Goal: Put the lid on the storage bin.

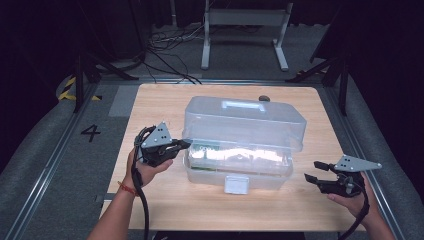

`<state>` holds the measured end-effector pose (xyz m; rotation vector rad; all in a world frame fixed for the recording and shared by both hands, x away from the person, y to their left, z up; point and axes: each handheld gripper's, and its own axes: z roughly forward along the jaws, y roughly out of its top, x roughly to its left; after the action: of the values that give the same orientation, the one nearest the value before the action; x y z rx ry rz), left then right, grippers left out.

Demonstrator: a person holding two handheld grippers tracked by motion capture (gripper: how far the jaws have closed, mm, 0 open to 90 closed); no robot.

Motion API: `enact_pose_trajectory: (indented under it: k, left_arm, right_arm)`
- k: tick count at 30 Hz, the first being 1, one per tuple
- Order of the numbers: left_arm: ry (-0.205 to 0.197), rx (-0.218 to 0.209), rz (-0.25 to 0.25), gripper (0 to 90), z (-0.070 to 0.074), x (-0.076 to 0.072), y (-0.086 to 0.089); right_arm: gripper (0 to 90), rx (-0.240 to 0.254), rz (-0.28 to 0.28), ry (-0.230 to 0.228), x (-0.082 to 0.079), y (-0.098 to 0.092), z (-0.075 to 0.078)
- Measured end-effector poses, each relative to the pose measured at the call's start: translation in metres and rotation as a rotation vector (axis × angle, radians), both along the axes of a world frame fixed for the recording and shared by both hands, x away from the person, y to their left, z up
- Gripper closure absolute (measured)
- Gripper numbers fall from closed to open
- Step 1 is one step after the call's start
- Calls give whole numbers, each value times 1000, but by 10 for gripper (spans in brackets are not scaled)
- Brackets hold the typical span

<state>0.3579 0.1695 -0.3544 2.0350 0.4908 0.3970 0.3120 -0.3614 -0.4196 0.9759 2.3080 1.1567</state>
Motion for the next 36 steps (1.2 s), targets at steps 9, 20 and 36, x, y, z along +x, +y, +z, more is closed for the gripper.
enact_pose_trajectory:
  k: [9,20,36]
  left_arm:
    - [7,15,-8,900,-7,-5,4]
    - [30,79,-10,900,-15,-13,6]
    - [92,219,-21,900,-41,-32,9]
  right_arm:
    - [396,-11,8,6,0,6,-3]
    - [396,-16,12,7,0,8,-4]
    - [397,-24,25,4,-2,13,-2]
